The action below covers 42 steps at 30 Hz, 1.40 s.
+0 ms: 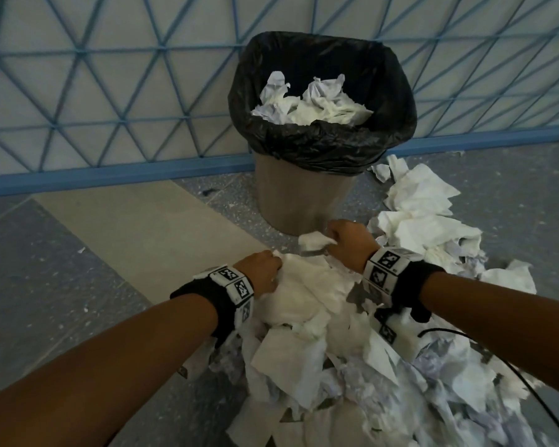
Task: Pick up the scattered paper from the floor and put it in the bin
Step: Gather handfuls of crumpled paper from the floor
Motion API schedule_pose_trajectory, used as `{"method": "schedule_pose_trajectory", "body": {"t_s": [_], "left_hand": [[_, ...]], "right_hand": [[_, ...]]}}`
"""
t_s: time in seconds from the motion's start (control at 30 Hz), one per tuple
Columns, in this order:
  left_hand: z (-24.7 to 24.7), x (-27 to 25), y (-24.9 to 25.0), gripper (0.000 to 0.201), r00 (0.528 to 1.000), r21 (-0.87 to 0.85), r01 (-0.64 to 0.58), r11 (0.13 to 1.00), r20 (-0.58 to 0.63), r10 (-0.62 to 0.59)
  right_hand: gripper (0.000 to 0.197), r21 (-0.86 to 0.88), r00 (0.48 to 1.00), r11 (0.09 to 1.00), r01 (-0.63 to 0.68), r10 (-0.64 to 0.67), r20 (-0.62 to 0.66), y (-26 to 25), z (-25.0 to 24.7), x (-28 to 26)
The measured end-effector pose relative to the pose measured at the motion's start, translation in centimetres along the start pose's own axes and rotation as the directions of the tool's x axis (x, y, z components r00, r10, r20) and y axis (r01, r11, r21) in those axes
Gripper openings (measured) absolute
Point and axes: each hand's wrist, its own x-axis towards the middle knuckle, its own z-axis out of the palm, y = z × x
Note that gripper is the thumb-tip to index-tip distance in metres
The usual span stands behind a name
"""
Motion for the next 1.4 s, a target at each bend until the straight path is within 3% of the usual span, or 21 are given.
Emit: {"method": "schedule_pose_trajectory", "body": {"t_s": [0.07,0.13,0.2,0.27,0.33,0.4,0.57,0.67,0.77,0.87,0.93,1.0,1.07,1.1,1.2,1.3,1.4], "left_hand": [[-0.4,-0.3,-0.6,0.031,0.998,-0.067,0.030,0.997,-0.050,-0.033],[-0.9,-0.6,-1.1,0.027,0.993,-0.160,0.036,0.986,-0.105,-0.053],[-1.2,-1.0,-1.3,0.029,0.986,-0.273,0.031,0.961,-0.150,-0.075],[-1.2,-1.6,-1.2,0.044,0.987,-0.324,0.017,0.946,-0.144,-0.067],[-0.6,-1.9,-1.0,0.055,0.996,-0.324,0.014,0.946,-0.081,-0.042],[0.2,-2.0,-0.7,0.053,1.000,-0.313,0.011,0.950,-0.020,-0.019],[1.4,-2.0,0.3,0.061,0.998,-0.294,0.056,0.954,-0.016,-0.063],[1.8,-1.9,1.1,0.051,0.998,-0.202,0.043,0.978,-0.028,-0.049],[1.8,-1.6,1.4,0.029,0.997,-0.184,0.035,0.982,-0.063,-0.047],[0.9,-1.9,0.8,0.021,0.993,-0.262,0.036,0.964,-0.099,-0.064],[-0.5,-2.3,-0.8,0.045,0.990,-0.342,0.079,0.936,-0.082,-0.113],[-2.3,-3.5,-3.0,0.086,0.988,-0.389,0.128,0.912,-0.027,-0.150],[-4.6,-5.1,-4.9,0.100,0.993,-0.477,0.102,0.873,-0.004,-0.118],[-5.7,-5.9,-5.6,0.091,0.996,-0.535,0.064,0.843,-0.021,-0.089],[-9.7,-8.7,-6.5,0.039,0.996,-0.656,-0.013,0.755,-0.073,-0.047],[-14.5,-11.9,-6.6,0.029,0.993,-0.756,-0.087,0.648,-0.115,0.000],[-19.0,-14.7,-5.4,0.029,0.963,-0.749,-0.236,0.619,-0.267,0.044]], "right_hand": [[0.042,0.067,0.996,0.997,0.037,-0.031,-0.085,-0.3,-0.8,-0.7],[0.024,0.109,0.986,0.990,0.088,-0.071,-0.154,-0.4,-1.0,-1.0],[0.018,0.082,0.991,0.990,0.111,-0.104,-0.088,-0.2,-0.5,-1.5],[0.046,-0.038,0.986,0.992,0.121,-0.116,0.121,0.4,0.8,-1.9],[0.055,-0.180,0.955,0.974,0.135,-0.079,0.287,0.6,2.2,-2.7],[0.052,-0.268,0.950,0.957,0.116,-0.028,0.310,0.6,2.9,-3.8],[0.082,-0.433,0.955,0.901,0.013,0.117,0.274,1.7,3.8,-5.3],[0.071,-0.340,0.950,0.937,-0.078,0.174,0.261,2.8,4.7,-4.8],[0.045,-0.301,0.965,0.952,0.050,0.031,0.261,2.8,4.6,-4.4],[0.030,-0.247,0.978,0.966,0.072,-0.019,0.210,1.8,3.2,-4.1],[0.028,-0.221,0.986,0.975,0.033,0.004,0.164,1.3,1.4,-4.0],[0.027,-0.157,0.991,0.988,0.009,0.012,0.132,1.0,-0.7,-4.2],[0.024,-0.062,0.995,0.998,0.030,-0.023,0.099,0.9,-2.5,-4.9],[0.022,-0.022,0.996,0.998,0.054,-0.052,0.078,0.6,-3.3,-5.3],[0.021,0.067,0.989,0.987,0.149,-0.150,0.016,-1.3,-6.2,-7.2],[0.022,0.124,0.966,0.960,0.253,-0.243,-0.088,-4.6,-10.4,-9.4],[0.020,0.228,0.923,0.907,0.354,-0.301,-0.239,-7.3,-15.3,-11.0]]}}
